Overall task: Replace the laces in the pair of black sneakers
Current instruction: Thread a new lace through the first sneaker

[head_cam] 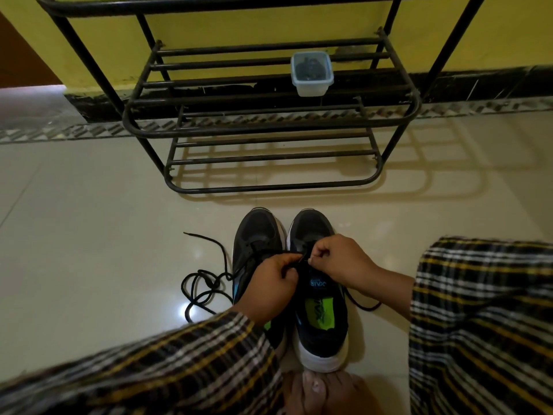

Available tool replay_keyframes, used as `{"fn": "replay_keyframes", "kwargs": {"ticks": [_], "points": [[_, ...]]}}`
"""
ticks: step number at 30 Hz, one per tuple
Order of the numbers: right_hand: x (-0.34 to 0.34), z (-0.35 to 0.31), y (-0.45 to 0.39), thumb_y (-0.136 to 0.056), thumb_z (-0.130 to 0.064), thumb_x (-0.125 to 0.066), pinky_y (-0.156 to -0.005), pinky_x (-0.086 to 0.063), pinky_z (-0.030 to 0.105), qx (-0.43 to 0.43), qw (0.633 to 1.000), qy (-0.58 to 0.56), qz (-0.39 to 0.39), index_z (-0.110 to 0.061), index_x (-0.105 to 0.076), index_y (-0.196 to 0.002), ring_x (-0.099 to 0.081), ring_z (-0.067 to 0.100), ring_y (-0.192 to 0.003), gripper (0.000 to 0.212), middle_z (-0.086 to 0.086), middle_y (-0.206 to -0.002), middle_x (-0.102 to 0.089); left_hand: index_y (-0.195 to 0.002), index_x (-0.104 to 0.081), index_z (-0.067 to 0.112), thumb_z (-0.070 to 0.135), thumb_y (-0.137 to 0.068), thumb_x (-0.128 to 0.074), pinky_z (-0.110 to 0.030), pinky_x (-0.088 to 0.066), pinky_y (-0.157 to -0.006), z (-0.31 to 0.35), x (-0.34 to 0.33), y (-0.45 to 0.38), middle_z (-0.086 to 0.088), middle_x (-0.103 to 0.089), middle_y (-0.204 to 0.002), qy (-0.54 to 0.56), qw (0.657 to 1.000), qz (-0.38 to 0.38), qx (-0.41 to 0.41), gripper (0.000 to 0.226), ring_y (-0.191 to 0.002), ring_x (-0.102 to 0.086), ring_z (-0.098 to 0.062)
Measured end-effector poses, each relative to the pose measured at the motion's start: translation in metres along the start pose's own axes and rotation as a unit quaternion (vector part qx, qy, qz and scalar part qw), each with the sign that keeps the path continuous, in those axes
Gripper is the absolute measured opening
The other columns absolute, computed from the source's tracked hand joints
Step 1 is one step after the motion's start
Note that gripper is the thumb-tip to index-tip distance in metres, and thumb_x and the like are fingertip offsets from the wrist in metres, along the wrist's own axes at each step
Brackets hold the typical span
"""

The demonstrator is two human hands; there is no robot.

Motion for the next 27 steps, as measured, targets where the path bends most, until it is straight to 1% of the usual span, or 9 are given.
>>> {"fn": "replay_keyframes", "kwargs": {"ticks": [2, 4, 9, 11, 14, 16, 19, 22, 27], "points": [[0.0, -0.002, 0.0, -0.088, -0.021, -0.063, -0.067, -0.041, 0.022, 0.001, 1.0, -0.011, 0.002, -0.01, -0.068, -0.08, -0.057, 0.014, -0.075, 0.014, -0.005, -0.068, -0.057, -0.131, -0.055, 0.015, 0.01, -0.095, -0.042, -0.027, -0.046, -0.099, 0.001, 0.0, 0.0, -0.001, -0.06, -0.125, -0.004, 1.0, 0.004, 0.006, 0.039, -0.114, -0.056, -0.011], [0.0, -0.005, 0.0, -0.088, -0.021, -0.063, -0.069, -0.044, 0.024, 0.005, 1.0, -0.013, 0.003, -0.012, -0.068, -0.081, -0.057, 0.014, -0.074, 0.013, -0.007, -0.065, -0.055, -0.124, -0.06, 0.015, 0.012, -0.097, -0.042, -0.018, -0.048, -0.089, 0.006, 0.001, 0.001, 0.0, -0.065, -0.115, -0.006, 1.0, 0.016, 0.0, 0.033, -0.105, -0.06, -0.009], [0.003, -0.004, 0.002, -0.087, -0.018, -0.063, -0.067, -0.038, 0.02, 0.019, 1.0, -0.012, 0.01, -0.018, -0.066, -0.078, -0.054, 0.009, -0.069, 0.01, -0.012, -0.065, -0.053, -0.1, -0.066, 0.011, 0.017, -0.097, -0.047, -0.019, -0.046, -0.072, 0.008, 0.011, -0.007, -0.002, -0.067, -0.091, -0.035, 0.997, 0.074, 0.012, 0.021, -0.082, -0.06, -0.012], [0.002, -0.004, 0.002, -0.086, -0.016, -0.065, -0.07, -0.037, 0.019, 0.031, 0.999, -0.01, 0.0, -0.018, -0.066, -0.085, -0.051, 0.004, -0.069, 0.003, -0.015, -0.067, -0.051, -0.091, -0.063, 0.011, 0.018, -0.094, -0.052, -0.012, -0.038, -0.06, 0.011, 0.012, -0.012, 0.002, -0.062, -0.079, -0.065, 0.994, 0.083, 0.01, 0.013, -0.07, -0.055, -0.009], [-0.001, -0.006, 0.006, -0.085, -0.017, -0.067, -0.074, -0.038, 0.02, 0.045, 0.999, 0.004, -0.013, -0.013, -0.064, -0.101, -0.05, 0.007, -0.082, 0.017, -0.008, -0.084, -0.051, -0.086, -0.06, 0.011, 0.016, -0.093, -0.055, -0.009, -0.035, -0.053, 0.016, 0.014, -0.014, 0.005, -0.055, -0.07, -0.084, 0.992, 0.089, 0.001, 0.01, -0.065, -0.051, -0.008], [0.002, -0.009, 0.01, -0.083, -0.02, -0.068, -0.077, -0.043, 0.024, 0.065, 0.998, 0.027, -0.005, -0.015, -0.06, -0.103, -0.049, 0.008, -0.087, 0.022, -0.005, -0.095, -0.048, -0.088, -0.061, 0.006, 0.015, -0.093, -0.053, -0.017, -0.037, -0.056, 0.017, 0.014, -0.014, -0.001, -0.058, -0.071, -0.088, 0.992, 0.089, -0.004, 0.013, -0.066, -0.052, -0.012], [0.009, -0.006, 0.016, -0.081, -0.025, -0.07, -0.084, -0.047, 0.035, 0.081, 0.996, 0.041, 0.006, -0.02, -0.053, -0.105, -0.05, 0.014, -0.095, 0.03, -0.002, -0.105, -0.048, -0.088, -0.06, 0.007, 0.015, -0.095, -0.05, -0.034, -0.049, -0.069, 0.015, 0.015, -0.011, -0.011, -0.064, -0.078, -0.055, 0.995, 0.081, -0.003, 0.014, -0.07, -0.059, -0.022], [0.016, 0.006, 0.021, -0.08, -0.032, -0.069, -0.087, -0.046, 0.035, 0.076, 0.996, 0.05, 0.025, -0.021, -0.05, -0.111, -0.05, 0.017, -0.101, 0.039, -0.001, -0.111, -0.048, -0.086, -0.058, 0.011, 0.018, -0.096, -0.047, -0.047, -0.054, -0.074, 0.016, 0.021, -0.009, -0.011, -0.065, -0.078, -0.024, 0.996, 0.091, -0.002, 0.016, -0.073, -0.063, -0.027], [0.015, 0.028, 0.021, -0.076, -0.046, -0.07, -0.093, -0.046, 0.035, 0.026, 0.999, 0.011, 0.034, -0.019, -0.047, -0.118, -0.05, 0.017, -0.107, 0.054, 0.0, -0.115, -0.046, -0.092, -0.059, 0.009, 0.025, -0.1, -0.038, -0.045, -0.052, -0.087, 0.031, 0.047, -0.009, -0.004, -0.069, -0.089, 0.086, 0.987, 0.139, 0.006, 0.028, -0.087, -0.067, -0.021]]}}
Point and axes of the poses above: each hand's wrist, its own y-axis away from the middle knuckle, its own x-axis out of the back of the hand, z = x × y, the point moved 9 cm from there along -y, towards the middle knuckle
